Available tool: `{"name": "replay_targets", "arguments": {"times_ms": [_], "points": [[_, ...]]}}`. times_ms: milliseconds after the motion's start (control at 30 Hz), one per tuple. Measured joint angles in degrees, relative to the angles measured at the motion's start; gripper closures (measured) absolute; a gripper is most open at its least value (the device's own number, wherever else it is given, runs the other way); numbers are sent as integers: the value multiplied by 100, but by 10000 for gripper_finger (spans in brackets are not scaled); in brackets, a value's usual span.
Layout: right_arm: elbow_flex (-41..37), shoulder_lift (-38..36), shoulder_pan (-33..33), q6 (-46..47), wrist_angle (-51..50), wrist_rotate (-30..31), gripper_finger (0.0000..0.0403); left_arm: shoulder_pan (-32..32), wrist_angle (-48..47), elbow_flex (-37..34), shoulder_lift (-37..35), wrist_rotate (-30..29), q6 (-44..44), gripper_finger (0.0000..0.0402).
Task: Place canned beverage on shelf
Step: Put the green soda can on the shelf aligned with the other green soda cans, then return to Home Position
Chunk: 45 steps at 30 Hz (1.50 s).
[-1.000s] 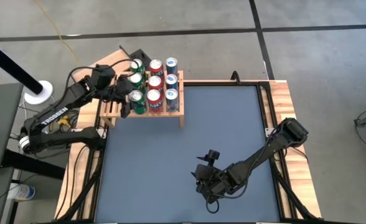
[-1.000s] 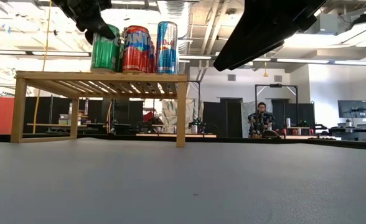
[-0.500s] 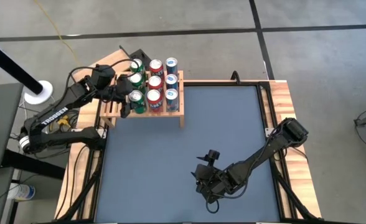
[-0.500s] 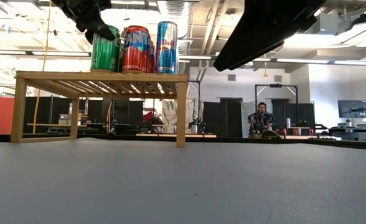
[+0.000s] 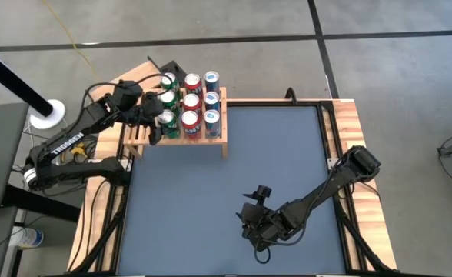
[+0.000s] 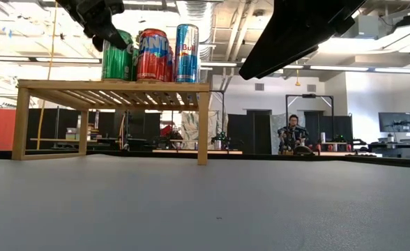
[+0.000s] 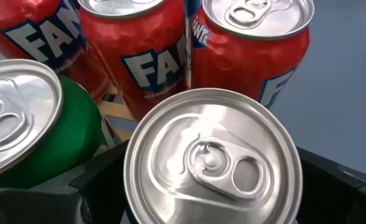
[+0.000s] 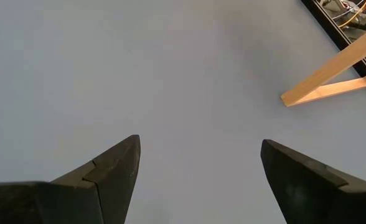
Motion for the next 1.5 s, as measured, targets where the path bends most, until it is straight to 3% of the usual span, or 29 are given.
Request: {"name": "replay_targets", "arguments": {"times_ms": [500,867,1033,1167,1333,1400,1500], "points": [[0,0,0,0,20,-4,74,0,-252,461,-4,-40,23,55],[0,0,0,0,20,-4,74,-2,-582,1218,-6,-44,18,55],[0,0,-37,-4,138,39,74,-63,-528,1432,-85,561,-321,55],[2,0,-154,-26,323,304,74,-449,-608,1429,-89,831,-787,56],[2,-1,-352,-591,647,188,74,-1367,-655,1429,-248,760,-1278,56],[2,-2,-444,-870,816,140,74,-1891,-540,1342,-366,523,-1476,56],[2,-53,-530,-1608,1059,-73,77,-2810,-186,879,-635,-290,-1836,56]]}}
